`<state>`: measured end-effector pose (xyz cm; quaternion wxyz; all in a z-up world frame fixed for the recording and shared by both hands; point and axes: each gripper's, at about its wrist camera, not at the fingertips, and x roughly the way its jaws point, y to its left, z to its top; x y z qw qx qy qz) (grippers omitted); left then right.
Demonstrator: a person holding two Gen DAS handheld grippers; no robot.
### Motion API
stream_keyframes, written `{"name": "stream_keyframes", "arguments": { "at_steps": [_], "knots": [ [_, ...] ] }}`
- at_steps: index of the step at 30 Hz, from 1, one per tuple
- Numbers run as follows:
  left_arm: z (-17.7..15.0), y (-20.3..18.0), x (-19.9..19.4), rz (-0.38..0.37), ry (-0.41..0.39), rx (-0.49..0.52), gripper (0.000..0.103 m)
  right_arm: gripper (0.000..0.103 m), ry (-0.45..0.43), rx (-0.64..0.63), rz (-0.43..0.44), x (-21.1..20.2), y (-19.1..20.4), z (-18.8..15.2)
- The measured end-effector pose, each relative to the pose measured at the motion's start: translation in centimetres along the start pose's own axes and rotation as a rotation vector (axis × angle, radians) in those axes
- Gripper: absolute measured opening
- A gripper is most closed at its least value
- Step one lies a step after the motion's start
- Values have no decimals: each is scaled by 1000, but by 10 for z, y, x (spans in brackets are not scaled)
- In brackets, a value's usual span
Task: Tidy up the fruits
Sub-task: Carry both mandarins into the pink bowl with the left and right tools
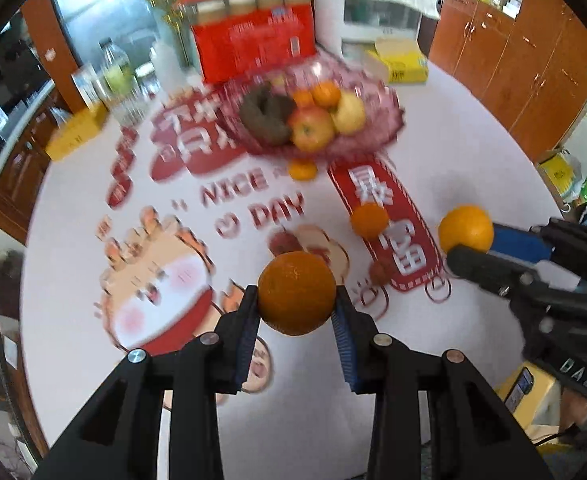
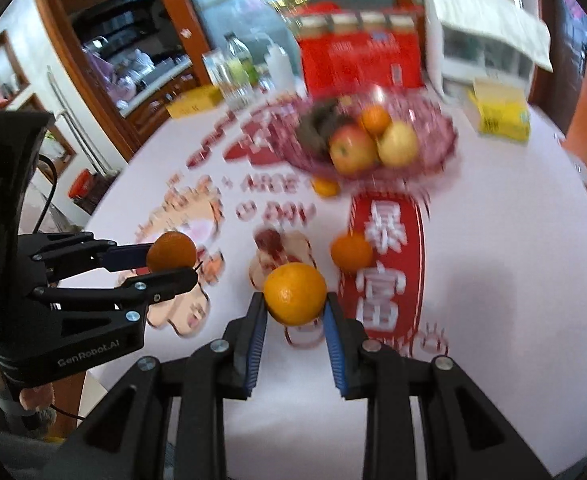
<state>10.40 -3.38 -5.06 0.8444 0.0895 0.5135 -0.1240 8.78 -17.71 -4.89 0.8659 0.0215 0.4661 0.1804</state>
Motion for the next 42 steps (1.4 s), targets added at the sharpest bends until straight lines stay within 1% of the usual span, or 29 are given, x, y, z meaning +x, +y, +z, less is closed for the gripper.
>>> {"name": "stream_keyframes", "arguments": {
  "at_steps": [5, 7, 13, 17, 20, 23, 27, 31, 36, 40, 42],
  "knots": [
    [30, 11, -38, 50, -88, 47, 34, 29, -116, -34, -19, -38, 6, 45],
    [45, 14, -58, 65, -138, 72, 34, 29, -159, -47, -35, -53, 8, 62],
    [93, 16, -100, 87, -271, 122, 34, 29, -272, -89, -96, -89, 14, 112],
    [124, 17, -110, 82, -330, 126, 34, 29, -337, -88, -132, -100, 14, 144],
    [141, 18, -105, 72, -346, 124, 35, 29, -366, -68, -140, -102, 9, 159],
    [155, 20, -86, 42, -327, 110, 35, 29, -372, -18, -138, -88, -2, 174],
    [170, 23, -36, 12, -264, 88, 35, 29, -329, 45, -144, -52, -19, 182],
    [180, 26, 26, -26, -178, 64, 35, 29, -241, 87, -164, -1, -38, 183],
    [184, 31, 97, -35, -94, 34, 35, 29, -123, 156, -186, 62, -64, 172],
    [180, 35, 145, -53, -19, 2, 35, 29, -35, 211, -202, 104, -82, 160],
    [177, 35, 163, -49, 6, -1, 35, 29, -3, 226, -210, 119, -87, 153]
  ]
}}
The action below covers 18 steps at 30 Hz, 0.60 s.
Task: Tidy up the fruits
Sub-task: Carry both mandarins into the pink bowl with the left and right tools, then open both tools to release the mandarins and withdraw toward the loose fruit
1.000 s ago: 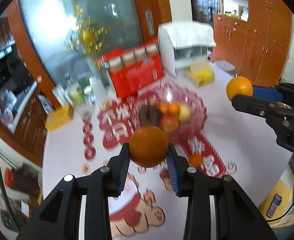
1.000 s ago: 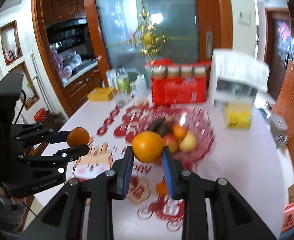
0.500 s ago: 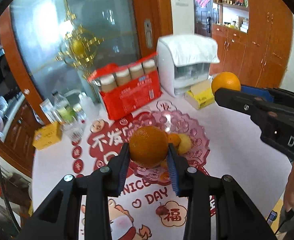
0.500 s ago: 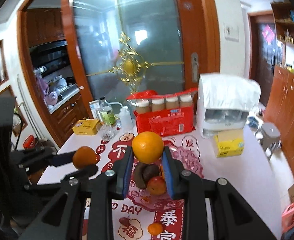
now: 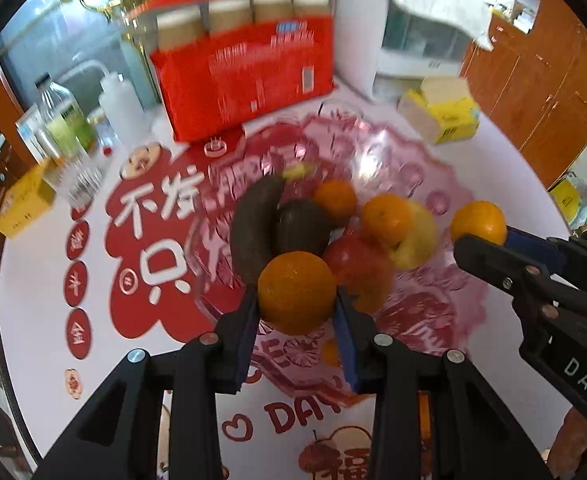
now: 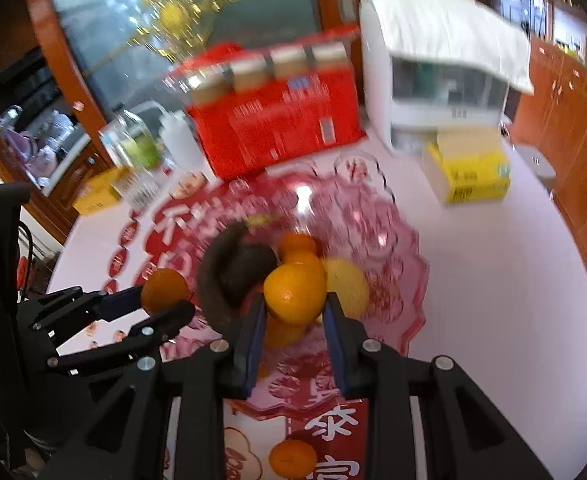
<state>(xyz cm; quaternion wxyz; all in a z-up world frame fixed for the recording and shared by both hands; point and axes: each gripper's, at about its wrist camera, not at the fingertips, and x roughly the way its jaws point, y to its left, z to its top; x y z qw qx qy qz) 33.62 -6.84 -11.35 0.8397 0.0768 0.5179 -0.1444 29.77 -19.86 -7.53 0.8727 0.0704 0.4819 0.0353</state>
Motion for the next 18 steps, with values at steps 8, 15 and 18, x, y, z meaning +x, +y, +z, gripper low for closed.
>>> {"name": "stream_keyframes", "arguments": {
  "at_steps": [8, 15, 18],
  "knots": [
    [-4, 2, 26, 0, 21, 5, 37, 30, 68, 10, -43, 39, 0, -11],
    [-7, -4, 14, 112, -43, 61, 69, 31, 102, 2, -84, 51, 1, -18],
    [-11, -2, 6, 113, -67, 53, 80, 31, 99, 21, -79, 49, -2, -21]
  ]
}}
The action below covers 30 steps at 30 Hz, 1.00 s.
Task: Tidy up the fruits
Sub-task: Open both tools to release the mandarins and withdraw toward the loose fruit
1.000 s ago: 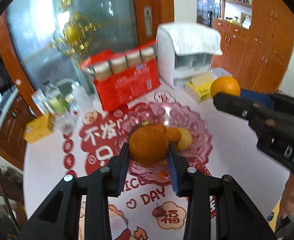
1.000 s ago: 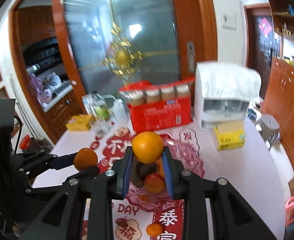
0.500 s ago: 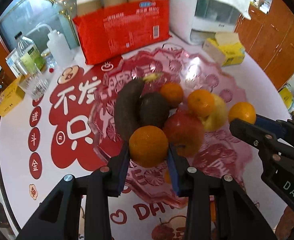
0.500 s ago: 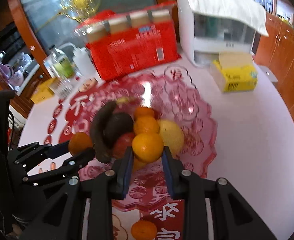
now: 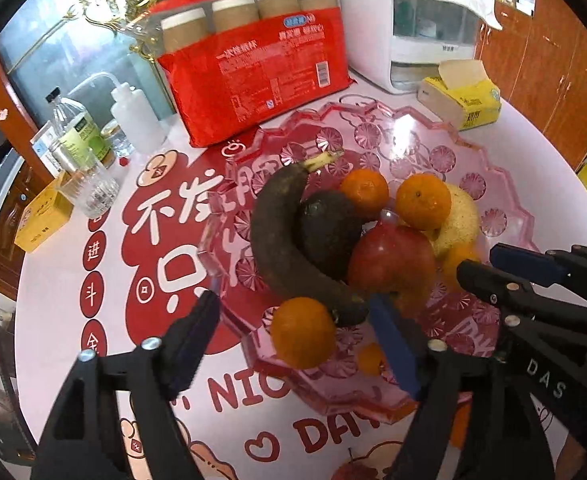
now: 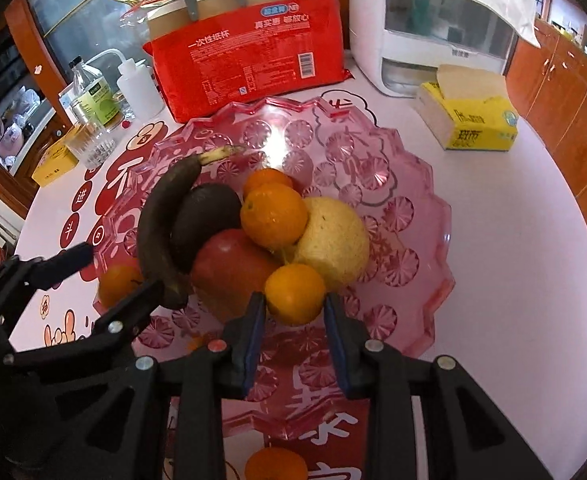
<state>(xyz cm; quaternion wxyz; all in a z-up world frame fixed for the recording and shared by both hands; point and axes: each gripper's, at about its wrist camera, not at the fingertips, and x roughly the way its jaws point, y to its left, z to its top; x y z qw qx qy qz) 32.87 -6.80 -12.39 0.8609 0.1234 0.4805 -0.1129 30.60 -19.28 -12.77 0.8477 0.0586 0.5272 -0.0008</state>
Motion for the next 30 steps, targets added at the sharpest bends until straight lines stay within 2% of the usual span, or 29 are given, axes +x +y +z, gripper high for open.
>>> {"name": "stream_keyframes", "arguments": {
  "at_steps": [4, 14, 30],
  "knots": [
    [-5, 6, -8, 2, -3, -18, 85, 36, -14, 11, 10, -6, -1, -5],
    [-19, 10, -35, -8, 0, -46, 87, 38, -28, 24, 53, -32, 3, -20],
    [-50, 19, -130, -15, -85, -136, 87, 39, -116, 8, 84, -113, 7, -49]
  ]
}}
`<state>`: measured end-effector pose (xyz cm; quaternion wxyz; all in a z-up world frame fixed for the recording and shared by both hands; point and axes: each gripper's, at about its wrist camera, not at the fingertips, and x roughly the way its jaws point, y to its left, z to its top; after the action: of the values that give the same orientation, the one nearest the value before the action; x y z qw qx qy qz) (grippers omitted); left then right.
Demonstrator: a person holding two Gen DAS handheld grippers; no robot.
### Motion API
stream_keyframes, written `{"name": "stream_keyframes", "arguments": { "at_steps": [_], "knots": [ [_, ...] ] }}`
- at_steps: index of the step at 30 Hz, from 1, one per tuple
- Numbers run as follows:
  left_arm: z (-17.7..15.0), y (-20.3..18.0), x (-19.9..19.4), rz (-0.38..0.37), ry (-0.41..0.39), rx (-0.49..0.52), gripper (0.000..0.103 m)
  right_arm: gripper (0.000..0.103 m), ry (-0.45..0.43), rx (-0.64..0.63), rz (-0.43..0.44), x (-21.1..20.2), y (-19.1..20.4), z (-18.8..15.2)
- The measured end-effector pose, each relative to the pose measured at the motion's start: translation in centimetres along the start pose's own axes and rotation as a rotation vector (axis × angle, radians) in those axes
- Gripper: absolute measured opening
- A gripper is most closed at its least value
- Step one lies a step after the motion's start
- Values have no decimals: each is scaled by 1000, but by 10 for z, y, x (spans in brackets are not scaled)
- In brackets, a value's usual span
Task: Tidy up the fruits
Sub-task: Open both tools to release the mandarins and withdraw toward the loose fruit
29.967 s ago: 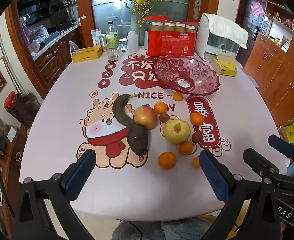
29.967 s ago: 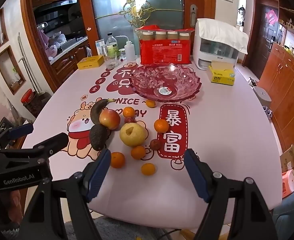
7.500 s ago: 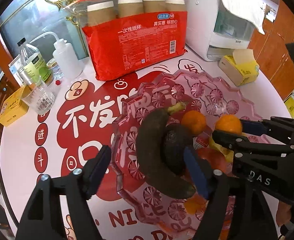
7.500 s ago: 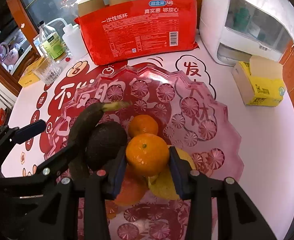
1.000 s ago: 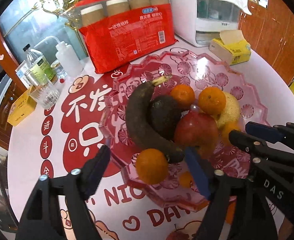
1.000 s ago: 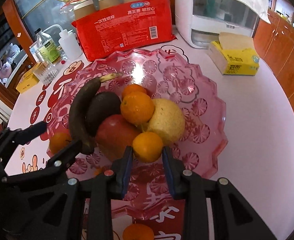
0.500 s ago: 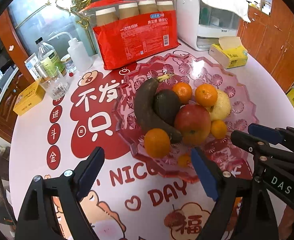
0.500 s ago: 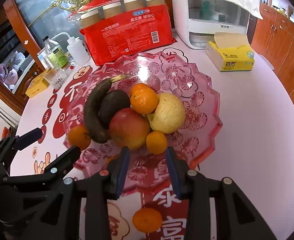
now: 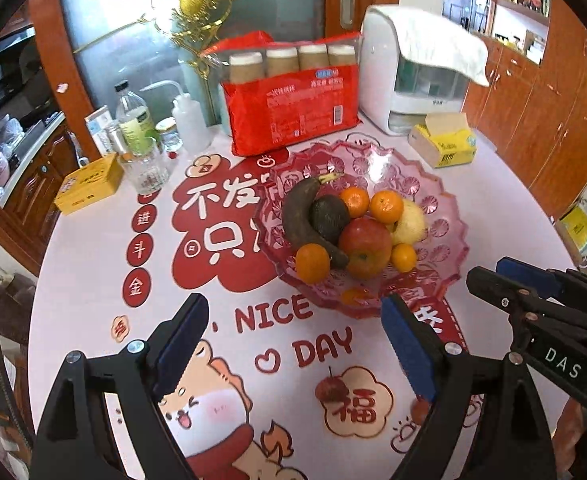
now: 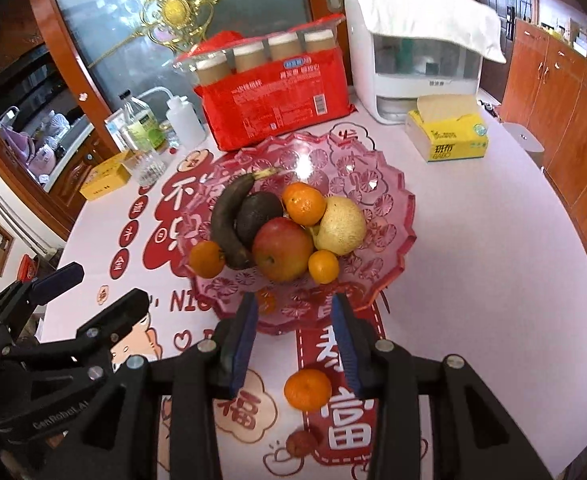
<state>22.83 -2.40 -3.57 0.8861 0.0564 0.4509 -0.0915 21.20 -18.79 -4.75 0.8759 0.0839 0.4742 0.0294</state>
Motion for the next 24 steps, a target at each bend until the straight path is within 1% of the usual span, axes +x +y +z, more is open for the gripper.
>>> {"name": "stream_keyframes", "arguments": {
  "at_steps": [3, 5, 7, 10, 13, 15, 19, 24],
  "knots": [
    [-6, 1, -23, 6, -29, -9, 87, 39, -17, -5, 12, -18, 2, -5],
    [-12, 2, -39, 14, -52, -17, 88, 39, -25, 0, 36, -32, 1, -8],
    [-16, 1, -52, 18, -67, -25, 92, 39, -38, 0, 50, -43, 3, -11],
    [-26, 1, -72, 28, -95, -35, 92, 40, -64, -20, 59, -61, 6, -16],
    [-38, -1, -86, 39, -103, -42, 93, 47, -90, -43, 69, -77, 10, -25],
    [-46, -4, -93, 41, -104, -48, 93, 51, -100, -58, 74, -84, 12, -31],
    [-62, -9, -100, 50, -102, -48, 93, 52, -106, -93, 79, -95, 13, -45],
    [-82, -13, -101, 61, -80, -69, 93, 52, -98, -127, 74, -100, 10, -63]
  ]
}}
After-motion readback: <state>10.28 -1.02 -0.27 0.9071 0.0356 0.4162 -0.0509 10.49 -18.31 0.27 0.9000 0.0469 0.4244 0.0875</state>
